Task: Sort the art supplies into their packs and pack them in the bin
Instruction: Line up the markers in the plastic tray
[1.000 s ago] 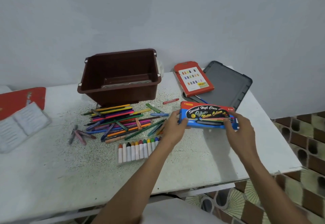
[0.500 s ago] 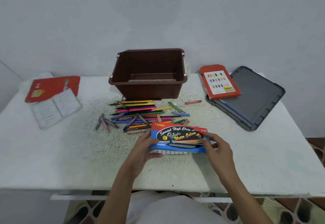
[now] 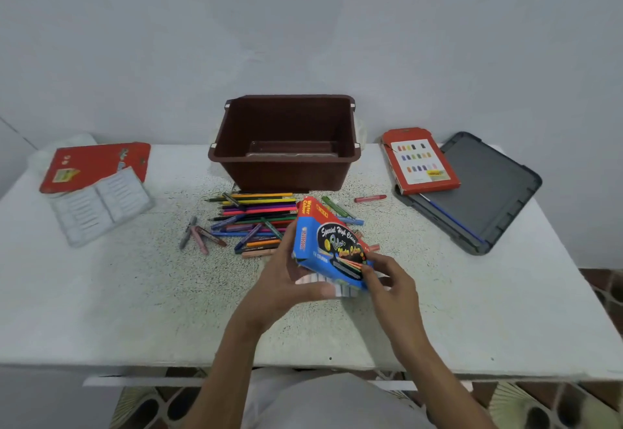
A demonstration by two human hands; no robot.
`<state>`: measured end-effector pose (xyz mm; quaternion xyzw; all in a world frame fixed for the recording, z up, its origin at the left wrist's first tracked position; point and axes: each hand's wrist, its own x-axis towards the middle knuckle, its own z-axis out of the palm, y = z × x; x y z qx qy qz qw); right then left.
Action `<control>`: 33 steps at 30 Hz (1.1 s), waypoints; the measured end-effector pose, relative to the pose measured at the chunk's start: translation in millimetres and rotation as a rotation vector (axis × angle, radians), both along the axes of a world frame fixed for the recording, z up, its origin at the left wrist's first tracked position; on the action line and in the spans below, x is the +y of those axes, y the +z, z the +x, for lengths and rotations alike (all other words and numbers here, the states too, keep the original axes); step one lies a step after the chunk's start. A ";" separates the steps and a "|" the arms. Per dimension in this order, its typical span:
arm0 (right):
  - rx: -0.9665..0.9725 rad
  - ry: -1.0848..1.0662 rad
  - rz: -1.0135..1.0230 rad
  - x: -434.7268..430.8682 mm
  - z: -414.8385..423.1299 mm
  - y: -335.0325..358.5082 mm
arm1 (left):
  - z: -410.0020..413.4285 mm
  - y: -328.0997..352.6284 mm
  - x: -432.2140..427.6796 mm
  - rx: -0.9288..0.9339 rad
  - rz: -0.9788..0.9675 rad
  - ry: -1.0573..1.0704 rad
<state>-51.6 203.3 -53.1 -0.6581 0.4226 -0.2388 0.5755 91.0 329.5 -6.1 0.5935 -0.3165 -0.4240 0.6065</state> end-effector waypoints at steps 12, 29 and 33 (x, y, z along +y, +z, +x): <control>-0.138 0.268 0.061 -7.9 13.1 54.7 | 27.2 6.9 -9.1 -0.675 0.010 -0.026; -0.055 0.108 0.372 -1.6 30.9 27.4 | 57.7 -34.4 -5.7 -1.148 0.457 -0.194; -0.025 0.111 0.364 8.3 31.5 20.4 | 64.8 -40.6 4.1 -1.117 0.484 -0.244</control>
